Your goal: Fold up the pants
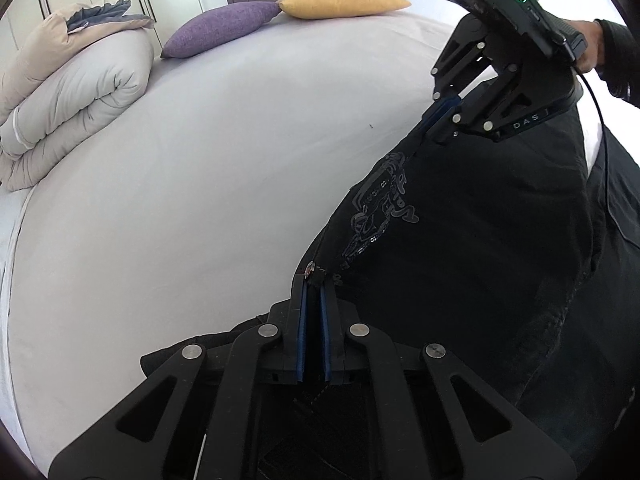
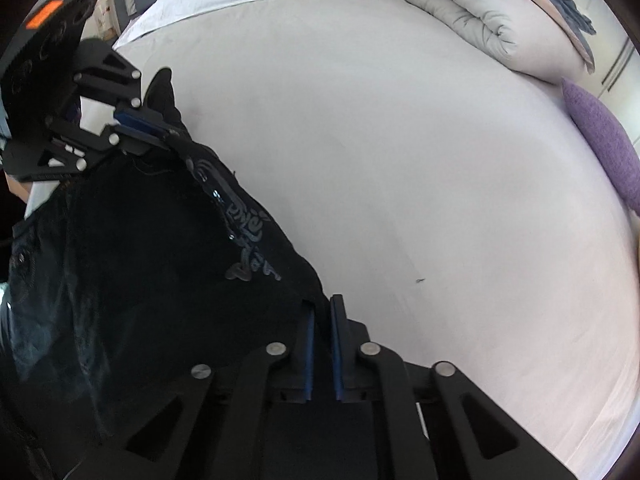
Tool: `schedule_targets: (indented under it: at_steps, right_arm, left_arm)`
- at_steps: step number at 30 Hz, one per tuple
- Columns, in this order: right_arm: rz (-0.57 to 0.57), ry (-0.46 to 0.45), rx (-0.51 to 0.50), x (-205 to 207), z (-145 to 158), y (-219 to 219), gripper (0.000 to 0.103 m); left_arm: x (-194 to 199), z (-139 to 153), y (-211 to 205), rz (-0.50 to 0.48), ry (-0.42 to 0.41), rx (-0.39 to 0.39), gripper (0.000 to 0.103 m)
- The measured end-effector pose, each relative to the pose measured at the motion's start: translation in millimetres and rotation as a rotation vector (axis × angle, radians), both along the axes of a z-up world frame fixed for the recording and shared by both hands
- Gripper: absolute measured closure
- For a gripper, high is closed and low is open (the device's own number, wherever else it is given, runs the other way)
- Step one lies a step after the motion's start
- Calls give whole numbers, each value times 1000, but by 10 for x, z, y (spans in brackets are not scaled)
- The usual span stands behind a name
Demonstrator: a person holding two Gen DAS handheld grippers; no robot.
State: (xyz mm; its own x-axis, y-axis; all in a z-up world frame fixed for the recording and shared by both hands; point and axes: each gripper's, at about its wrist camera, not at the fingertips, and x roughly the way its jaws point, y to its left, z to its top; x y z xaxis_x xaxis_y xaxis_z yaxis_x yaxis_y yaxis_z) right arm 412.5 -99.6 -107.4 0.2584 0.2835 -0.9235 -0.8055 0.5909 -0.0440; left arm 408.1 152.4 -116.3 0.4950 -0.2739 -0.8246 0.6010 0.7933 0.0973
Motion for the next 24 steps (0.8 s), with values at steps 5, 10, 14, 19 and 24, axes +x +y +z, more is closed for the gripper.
schedule_targets:
  at_steps: [5, 10, 14, 19, 24]
  right_arm:
    - [-96, 48, 89, -55, 143, 0, 98]
    - [-151, 117, 166, -163, 121, 166, 98]
    - [-184, 152, 207, -311, 120, 159, 98]
    - [-83, 44, 110, -795, 219, 277, 98]
    - [127, -163, -134, -1463, 152, 281, 99]
  left_arm:
    - [-128, 42, -39, 20, -9, -13, 98]
    - [-275, 131, -41, 30, -17, -31, 98]
    - [-505, 228, -18, 29, -18, -42, 98]
    - [-954, 314, -10, 13, -43, 1, 98]
    - [-1567, 271, -30, -38, -75, 85, 99]
